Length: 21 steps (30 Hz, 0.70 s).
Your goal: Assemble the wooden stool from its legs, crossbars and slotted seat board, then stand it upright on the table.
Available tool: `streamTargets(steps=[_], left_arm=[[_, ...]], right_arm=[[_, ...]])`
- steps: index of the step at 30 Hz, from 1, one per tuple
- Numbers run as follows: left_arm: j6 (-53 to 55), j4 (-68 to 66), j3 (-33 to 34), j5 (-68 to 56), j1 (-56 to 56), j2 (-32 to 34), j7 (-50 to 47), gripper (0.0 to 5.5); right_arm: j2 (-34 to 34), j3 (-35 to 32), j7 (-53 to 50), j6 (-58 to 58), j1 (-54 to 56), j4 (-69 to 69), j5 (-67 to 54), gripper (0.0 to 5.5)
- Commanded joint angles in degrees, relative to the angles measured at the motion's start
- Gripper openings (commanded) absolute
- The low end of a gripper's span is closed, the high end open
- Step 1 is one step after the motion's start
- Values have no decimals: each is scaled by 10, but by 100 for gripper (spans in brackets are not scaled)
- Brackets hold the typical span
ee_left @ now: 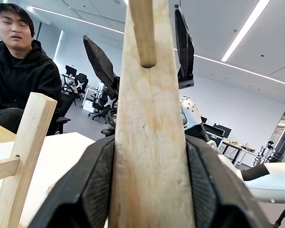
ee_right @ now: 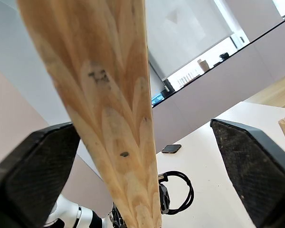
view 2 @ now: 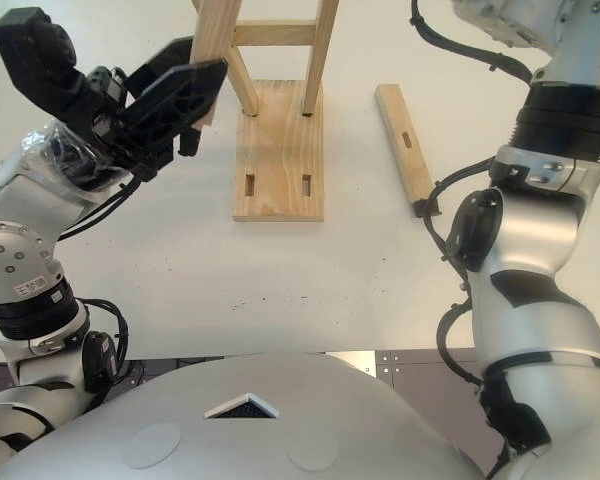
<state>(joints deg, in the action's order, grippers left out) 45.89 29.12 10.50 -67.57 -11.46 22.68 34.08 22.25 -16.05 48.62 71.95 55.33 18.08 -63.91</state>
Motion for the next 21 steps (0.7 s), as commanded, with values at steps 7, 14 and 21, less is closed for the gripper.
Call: streamTargets(steps=[7,14,21], left_arm=[[-9,10,-24,12,26,22,23,202],[-20,-1,-24,22,28,23,25,202],[-36,-39,-25,61,14,14,-3,202]], right_arm=[[32,-11,25,13,20,4,2,320],[34,-9,30,-2,22,-3,15,211],[29,5,43,-63,-10,-39,54,209]])
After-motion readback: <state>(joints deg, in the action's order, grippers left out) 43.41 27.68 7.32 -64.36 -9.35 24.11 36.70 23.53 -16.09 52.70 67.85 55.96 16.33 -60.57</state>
